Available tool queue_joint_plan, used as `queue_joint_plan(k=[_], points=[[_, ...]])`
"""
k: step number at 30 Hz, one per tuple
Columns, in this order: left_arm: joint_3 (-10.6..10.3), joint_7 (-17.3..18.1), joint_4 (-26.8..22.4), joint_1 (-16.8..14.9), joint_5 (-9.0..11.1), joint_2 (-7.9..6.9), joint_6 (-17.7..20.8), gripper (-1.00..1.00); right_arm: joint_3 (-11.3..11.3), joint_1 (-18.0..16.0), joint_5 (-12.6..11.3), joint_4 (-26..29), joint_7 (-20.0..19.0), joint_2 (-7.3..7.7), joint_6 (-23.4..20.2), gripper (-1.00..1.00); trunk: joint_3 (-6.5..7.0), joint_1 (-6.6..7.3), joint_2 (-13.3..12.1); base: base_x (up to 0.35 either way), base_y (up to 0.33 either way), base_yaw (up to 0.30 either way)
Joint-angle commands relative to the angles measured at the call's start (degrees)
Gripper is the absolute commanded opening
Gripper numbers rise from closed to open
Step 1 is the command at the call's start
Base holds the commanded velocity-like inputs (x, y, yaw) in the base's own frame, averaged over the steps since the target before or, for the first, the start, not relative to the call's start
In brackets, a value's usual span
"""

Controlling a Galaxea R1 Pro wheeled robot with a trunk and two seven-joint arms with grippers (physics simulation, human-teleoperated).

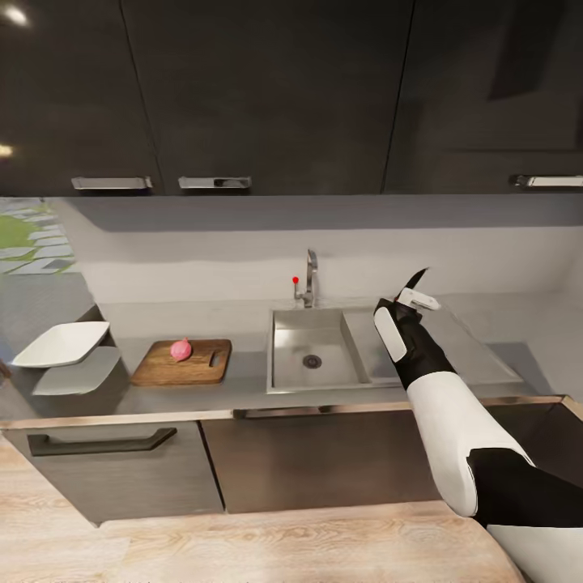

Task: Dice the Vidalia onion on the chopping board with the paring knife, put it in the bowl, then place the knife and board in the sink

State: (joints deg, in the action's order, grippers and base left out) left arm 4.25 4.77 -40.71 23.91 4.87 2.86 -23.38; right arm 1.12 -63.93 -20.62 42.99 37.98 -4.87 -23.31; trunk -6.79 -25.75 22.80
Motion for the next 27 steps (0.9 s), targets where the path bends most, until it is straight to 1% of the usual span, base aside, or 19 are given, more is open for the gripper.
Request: queue_joint_plan(k=[1,20,24,26,27], points=[[0.2,0.5,-0.1,0.0,0.5,0.04,0.0,1.00,0.1,-0.1,-0.2,0.1,0.2,-0.05,-0.2,-1.00,-0.11,-0.04,0.1,-0.012,0.298,0.002],[0.2,0.5,0.0,0.0,0.5,0.04,0.0,1.00,0.1,-0.1,-0.1,0.1,0.2,-0.13,-0.1,-1.00,-0.11,-0.04,0.1,-0.001,0.300,0.000],[0.2,0.5,0.0,0.0,0.6,0.04,0.0,1.00,-0.3,-0.1,0.0,-0.1,0.1,-0.19,0.1,-1.00,-0.11,-0.04,0.1,0.000,0.301,0.000],[0.2,0.5,0.0,0.0,0.6,0.04,0.1,1.00,-4.5,0.0,0.8,-0.1,0.0,-0.22,0.2,-1.00,-0.11,-0.04,0.1,0.000,0.301,0.000],[0.2,0.5,0.0,0.0,0.6,0.04,0.1,1.00,-7.5,0.2,1.4,0.0,-0.1,-0.22,0.3,-1.00,-0.11,-0.04,0.1,0.000,0.301,0.000]])
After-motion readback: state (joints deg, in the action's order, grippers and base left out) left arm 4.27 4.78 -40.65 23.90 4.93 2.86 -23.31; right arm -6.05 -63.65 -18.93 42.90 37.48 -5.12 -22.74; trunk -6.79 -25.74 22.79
